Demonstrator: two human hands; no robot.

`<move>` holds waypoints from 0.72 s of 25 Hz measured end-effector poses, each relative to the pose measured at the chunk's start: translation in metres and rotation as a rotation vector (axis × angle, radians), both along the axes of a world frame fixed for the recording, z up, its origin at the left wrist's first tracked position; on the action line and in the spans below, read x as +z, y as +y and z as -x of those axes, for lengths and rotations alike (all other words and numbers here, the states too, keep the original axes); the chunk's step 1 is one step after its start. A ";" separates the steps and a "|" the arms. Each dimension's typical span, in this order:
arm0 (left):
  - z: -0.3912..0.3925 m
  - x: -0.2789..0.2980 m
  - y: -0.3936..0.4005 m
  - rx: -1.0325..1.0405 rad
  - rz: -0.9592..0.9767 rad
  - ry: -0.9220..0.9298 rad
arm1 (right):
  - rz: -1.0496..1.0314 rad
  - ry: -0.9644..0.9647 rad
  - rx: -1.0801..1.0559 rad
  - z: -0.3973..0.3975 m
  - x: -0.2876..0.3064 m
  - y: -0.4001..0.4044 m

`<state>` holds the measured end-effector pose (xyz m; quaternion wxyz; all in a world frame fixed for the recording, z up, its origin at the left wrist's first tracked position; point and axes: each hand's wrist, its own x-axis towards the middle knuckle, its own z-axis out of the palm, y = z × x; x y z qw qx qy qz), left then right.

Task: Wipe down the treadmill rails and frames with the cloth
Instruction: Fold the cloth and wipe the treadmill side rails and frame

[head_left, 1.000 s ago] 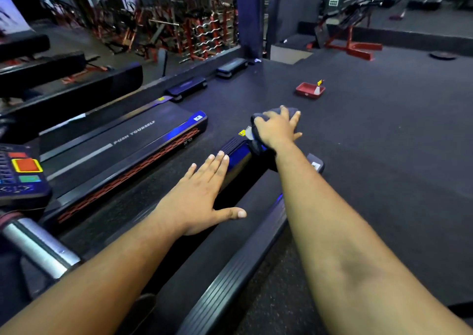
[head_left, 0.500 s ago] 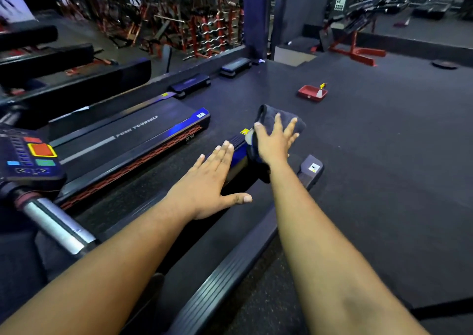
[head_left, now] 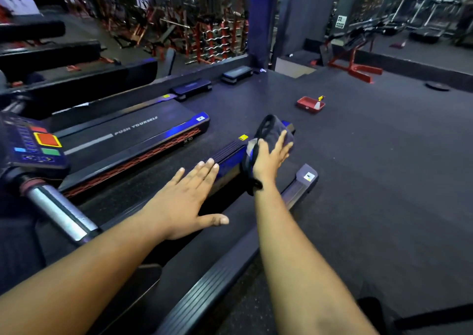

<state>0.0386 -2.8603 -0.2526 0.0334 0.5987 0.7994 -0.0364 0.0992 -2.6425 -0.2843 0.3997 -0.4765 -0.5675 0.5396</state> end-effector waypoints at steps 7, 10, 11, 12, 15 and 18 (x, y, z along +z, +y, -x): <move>0.005 -0.004 0.005 -0.017 -0.032 -0.039 | 0.064 0.101 -0.020 0.006 -0.019 -0.052; 0.007 -0.005 0.003 -0.007 -0.023 -0.037 | 0.124 0.093 -0.092 0.006 -0.008 -0.020; 0.006 -0.005 0.003 -0.007 -0.029 -0.045 | 0.079 0.067 -0.065 0.006 -0.010 -0.038; 0.006 -0.005 0.004 -0.006 -0.035 -0.058 | -0.022 0.032 -0.011 0.005 -0.014 -0.065; 0.007 -0.003 0.004 0.008 -0.051 -0.122 | -0.342 -0.119 0.172 -0.004 -0.026 -0.103; 0.005 -0.002 -0.002 0.009 -0.057 -0.075 | -0.598 -0.496 0.300 -0.005 -0.004 -0.027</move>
